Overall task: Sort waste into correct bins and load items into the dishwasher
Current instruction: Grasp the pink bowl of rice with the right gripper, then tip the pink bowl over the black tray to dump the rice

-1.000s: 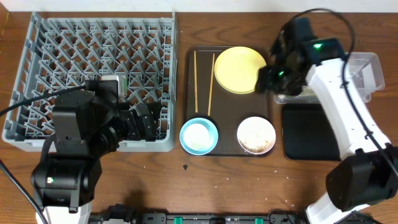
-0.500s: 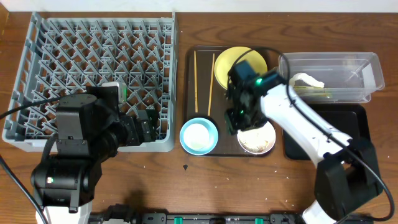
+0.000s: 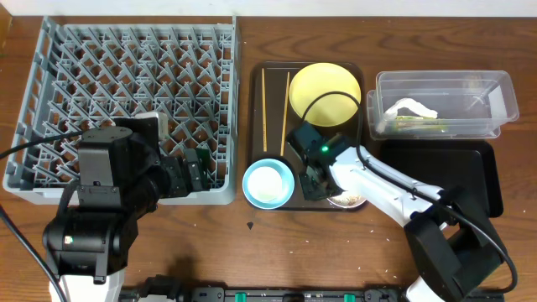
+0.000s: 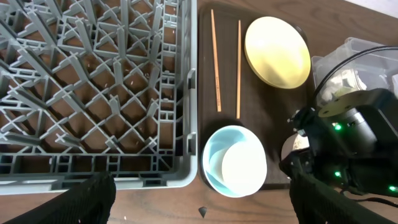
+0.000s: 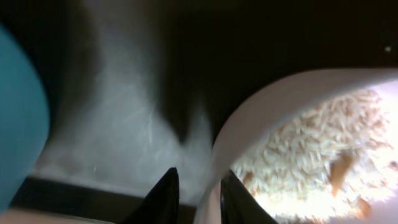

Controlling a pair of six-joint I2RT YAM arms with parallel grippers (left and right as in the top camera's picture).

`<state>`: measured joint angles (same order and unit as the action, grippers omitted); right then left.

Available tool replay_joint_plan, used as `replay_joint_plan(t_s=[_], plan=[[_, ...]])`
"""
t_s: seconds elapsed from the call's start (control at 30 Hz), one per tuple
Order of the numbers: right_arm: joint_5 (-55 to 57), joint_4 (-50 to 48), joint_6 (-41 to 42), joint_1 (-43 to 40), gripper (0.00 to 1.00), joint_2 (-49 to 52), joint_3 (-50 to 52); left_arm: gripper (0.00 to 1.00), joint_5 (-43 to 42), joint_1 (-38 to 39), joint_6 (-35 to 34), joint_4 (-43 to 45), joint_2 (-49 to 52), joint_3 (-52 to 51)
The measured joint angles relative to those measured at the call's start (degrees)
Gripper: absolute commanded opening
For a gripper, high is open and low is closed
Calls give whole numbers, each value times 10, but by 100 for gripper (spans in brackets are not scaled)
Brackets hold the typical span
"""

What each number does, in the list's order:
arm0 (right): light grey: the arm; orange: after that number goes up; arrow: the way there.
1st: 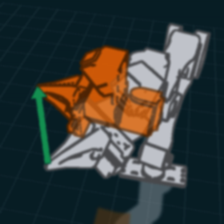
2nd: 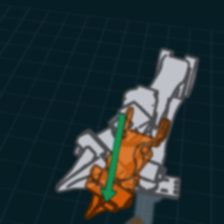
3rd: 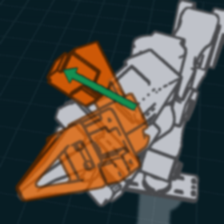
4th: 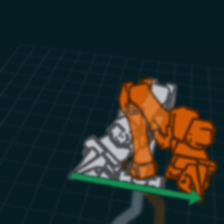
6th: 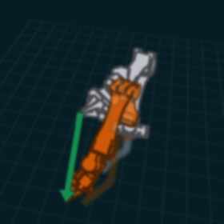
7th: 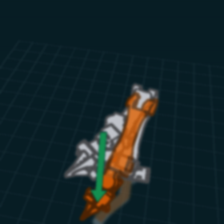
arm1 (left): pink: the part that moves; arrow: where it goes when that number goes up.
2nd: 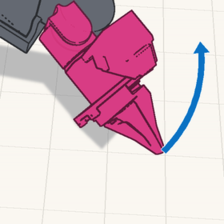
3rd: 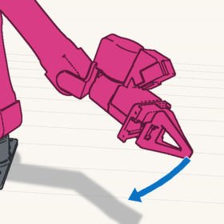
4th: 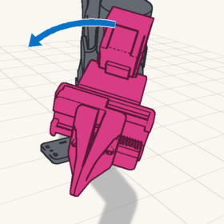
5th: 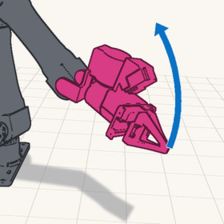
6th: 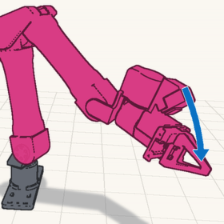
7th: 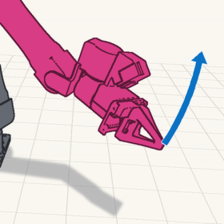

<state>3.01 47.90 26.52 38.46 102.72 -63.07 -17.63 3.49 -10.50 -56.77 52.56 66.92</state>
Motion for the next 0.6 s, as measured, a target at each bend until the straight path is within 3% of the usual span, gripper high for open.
replay_joint_plan(t_s=[0.03,0.07,0.1,0.37,0.6], plan=[[3,-13,4,0,23,0,8,91,0,0,0,0,0,0],[5,-20,6,0,5,0,12,90,0,0,0,-1,0,0],[7,-27,10,0,1,0,19,91,0,0,0,-2,1,0],[20,-16,20,0,1,-12,25,91,0,0,0,-21,2,0],[-37,-10,29,-30,1,-98,25,91,0,0,0,-22,2,0]])
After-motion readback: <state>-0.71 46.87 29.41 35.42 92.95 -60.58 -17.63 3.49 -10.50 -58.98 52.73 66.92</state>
